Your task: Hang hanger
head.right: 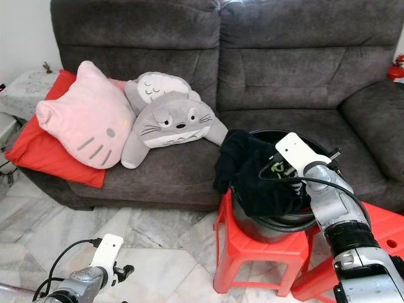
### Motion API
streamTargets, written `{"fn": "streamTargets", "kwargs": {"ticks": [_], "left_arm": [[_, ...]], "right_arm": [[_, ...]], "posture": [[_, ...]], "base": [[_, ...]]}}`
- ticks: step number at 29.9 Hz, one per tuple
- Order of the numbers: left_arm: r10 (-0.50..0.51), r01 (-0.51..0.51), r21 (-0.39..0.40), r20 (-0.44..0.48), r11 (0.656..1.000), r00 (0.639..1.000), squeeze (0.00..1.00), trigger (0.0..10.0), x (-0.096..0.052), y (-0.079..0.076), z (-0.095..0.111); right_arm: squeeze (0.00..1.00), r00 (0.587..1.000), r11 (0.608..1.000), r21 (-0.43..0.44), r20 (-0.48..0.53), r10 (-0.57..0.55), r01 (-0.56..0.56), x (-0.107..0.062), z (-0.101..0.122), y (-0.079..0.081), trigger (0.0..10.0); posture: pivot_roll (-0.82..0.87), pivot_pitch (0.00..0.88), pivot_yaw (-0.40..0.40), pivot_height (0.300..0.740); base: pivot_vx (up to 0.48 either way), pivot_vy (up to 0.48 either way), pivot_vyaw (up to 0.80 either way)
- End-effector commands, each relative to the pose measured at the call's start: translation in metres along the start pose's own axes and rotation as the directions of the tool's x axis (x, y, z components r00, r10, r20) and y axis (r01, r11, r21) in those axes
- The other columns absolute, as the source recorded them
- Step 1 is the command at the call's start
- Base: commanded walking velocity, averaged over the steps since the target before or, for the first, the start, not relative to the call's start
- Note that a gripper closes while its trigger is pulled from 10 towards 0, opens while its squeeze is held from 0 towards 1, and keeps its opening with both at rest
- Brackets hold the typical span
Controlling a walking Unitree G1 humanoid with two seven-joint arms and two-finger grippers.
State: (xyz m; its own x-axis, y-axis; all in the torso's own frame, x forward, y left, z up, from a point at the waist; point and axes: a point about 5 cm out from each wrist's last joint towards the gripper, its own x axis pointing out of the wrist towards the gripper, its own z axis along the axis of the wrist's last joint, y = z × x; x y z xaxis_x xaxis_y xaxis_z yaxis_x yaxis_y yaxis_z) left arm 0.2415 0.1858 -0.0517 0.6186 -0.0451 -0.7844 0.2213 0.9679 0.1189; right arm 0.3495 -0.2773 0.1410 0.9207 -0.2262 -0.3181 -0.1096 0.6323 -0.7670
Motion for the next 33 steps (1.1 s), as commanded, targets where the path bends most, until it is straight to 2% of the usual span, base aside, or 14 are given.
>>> {"fn": "streamTargets", "kwargs": {"ticks": [1, 4, 6, 10, 15, 25, 28, 33], "left_arm": [[0.003, -0.003, 0.017, -0.024, 1.0, 1.0, 0.0, 10.0, -0.001, 0.002, -0.004], [0.003, -0.003, 0.017, -0.024, 1.0, 1.0, 0.0, 10.0, -0.001, 0.002, -0.004], [0.003, -0.002, 0.017, -0.024, 1.0, 1.0, 0.0, 10.0, -0.001, 0.002, -0.004], [0.003, -0.002, 0.018, -0.025, 1.0, 1.0, 0.0, 10.0, -0.001, 0.003, -0.004], [0.003, -0.002, 0.019, -0.025, 1.0, 1.0, 0.0, 10.0, -0.001, 0.003, -0.004], [0.002, -0.002, 0.019, -0.025, 1.0, 1.0, 0.0, 10.0, -0.001, 0.003, -0.005], [0.002, -0.002, 0.018, -0.026, 1.0, 1.0, 0.0, 10.0, -0.001, 0.003, -0.005], [0.004, -0.003, 0.019, -0.025, 1.0, 1.0, 0.0, 10.0, -0.001, 0.004, -0.004]], "right_arm": [[1.0, 1.0, 1.0, 0.028, 0.013, 0.001, -0.001, 0.0, 0.002, -0.005, 10.0], [1.0, 1.0, 0.999, 0.041, 0.02, 0.006, -0.007, 0.0, 0.003, -0.005, 10.0], [1.0, 0.999, 0.995, 0.095, 0.034, 0.008, -0.011, 0.0, 0.005, -0.005, 10.0], [1.0, 0.998, 0.991, 0.135, 0.054, -0.01, 0.003, -0.001, 0.007, -0.01, 10.0], [1.0, 0.996, 0.989, 0.142, 0.074, -0.042, 0.031, -0.003, 0.01, -0.015, 10.0], [1.0, 0.988, 0.967, 0.255, 0.154, -0.018, -0.022, -0.014, 0.018, -0.003, 10.0], [1.0, 0.984, 0.944, 0.325, 0.18, 0.005, -0.064, -0.023, 0.02, 0.009, 10.0], [1.0, 0.947, 0.894, 0.436, 0.317, -0.043, -0.105, -0.048, 0.036, 0.024, 10.0]], "posture": [[-0.15, 0.0, 0.05, 0.74], [-0.15, 0.0, 0.05, 0.74], [-0.15, 0.0, 0.05, 0.74], [-0.15, 0.0, 0.053, 0.74], [-0.15, 0.0, 0.053, 0.74], [-0.15, 0.0, 0.053, 0.74], [-0.15, 0.0, 0.053, 0.74], [-0.16, 0.0, 0.053, 0.74]], "base": [[0.0, 0.0, 0.0], [0.0, 0.0, 0.0], [0.0, 0.0, 0.0], [0.0, 0.0, 0.0], [0.0, 0.0, 0.0], [0.0, 0.0, 0.0], [0.0, 0.0, 0.0], [0.0, 0.0, 0.0]]}}
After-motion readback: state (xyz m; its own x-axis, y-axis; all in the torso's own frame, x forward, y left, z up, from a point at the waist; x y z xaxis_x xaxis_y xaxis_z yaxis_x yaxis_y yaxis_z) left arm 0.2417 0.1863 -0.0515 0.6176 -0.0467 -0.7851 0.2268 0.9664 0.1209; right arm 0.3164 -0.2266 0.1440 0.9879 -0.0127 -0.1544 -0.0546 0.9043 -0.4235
